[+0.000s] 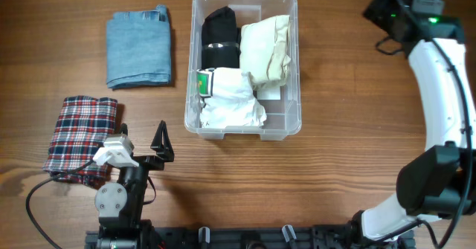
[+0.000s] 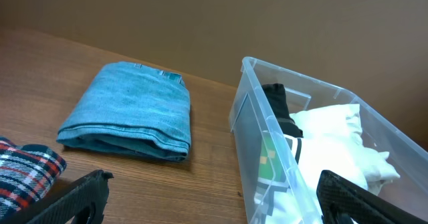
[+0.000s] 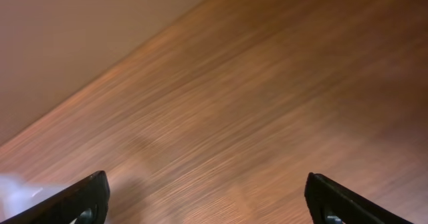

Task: Pack container
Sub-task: 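Open the right gripper and withdraw it to the upper right, then reach the left gripper to the folded blue denim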

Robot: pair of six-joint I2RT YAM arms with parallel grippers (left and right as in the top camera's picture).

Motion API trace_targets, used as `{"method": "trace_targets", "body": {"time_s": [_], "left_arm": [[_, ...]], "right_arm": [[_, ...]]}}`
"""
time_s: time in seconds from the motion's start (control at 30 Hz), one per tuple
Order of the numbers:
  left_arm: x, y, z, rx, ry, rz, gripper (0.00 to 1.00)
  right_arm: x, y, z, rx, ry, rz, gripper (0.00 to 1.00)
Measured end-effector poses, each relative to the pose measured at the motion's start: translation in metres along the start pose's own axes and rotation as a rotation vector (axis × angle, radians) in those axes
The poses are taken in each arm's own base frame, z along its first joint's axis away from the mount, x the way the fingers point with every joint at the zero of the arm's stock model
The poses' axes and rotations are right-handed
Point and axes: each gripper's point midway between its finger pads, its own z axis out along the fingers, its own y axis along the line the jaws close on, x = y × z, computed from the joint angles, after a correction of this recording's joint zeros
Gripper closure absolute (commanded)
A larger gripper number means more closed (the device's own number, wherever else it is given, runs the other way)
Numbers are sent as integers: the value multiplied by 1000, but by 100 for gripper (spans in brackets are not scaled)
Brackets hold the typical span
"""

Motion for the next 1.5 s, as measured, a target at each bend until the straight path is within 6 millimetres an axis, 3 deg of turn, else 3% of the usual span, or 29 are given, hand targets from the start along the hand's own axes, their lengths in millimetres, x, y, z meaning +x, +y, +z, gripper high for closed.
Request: {"method": "trace_targets", "body": {"time_s": [0.17,0.23,0.53,0.83,1.1,1.27,1.37,1.5], "left_arm": [[0,0,0,0,0,0,0],[0,0,0,0,0,0,0],[-2,-1,0,3,-9,1,0],[-43,-15,-4,62,-177,12,0],[-51,-23,-2,79,-145,19,0],[-70,-35,20,51,76,66,0],[-81,-43,44,52,173,88,0],[-66,-38,69,43,284,109,0]], "right_arm": [[-1,-53,34,77,54,81,1],[3,-63,45,97,78,92,0],[18,-65,64,105,127,87,0],[21,-65,64,106,137,87,0],[21,-65,64,106,137,87,0],[21,-65,64,105,137,87,0],[21,-65,64,105,138,87,0],[21,-65,64,105,138,87,0]]}}
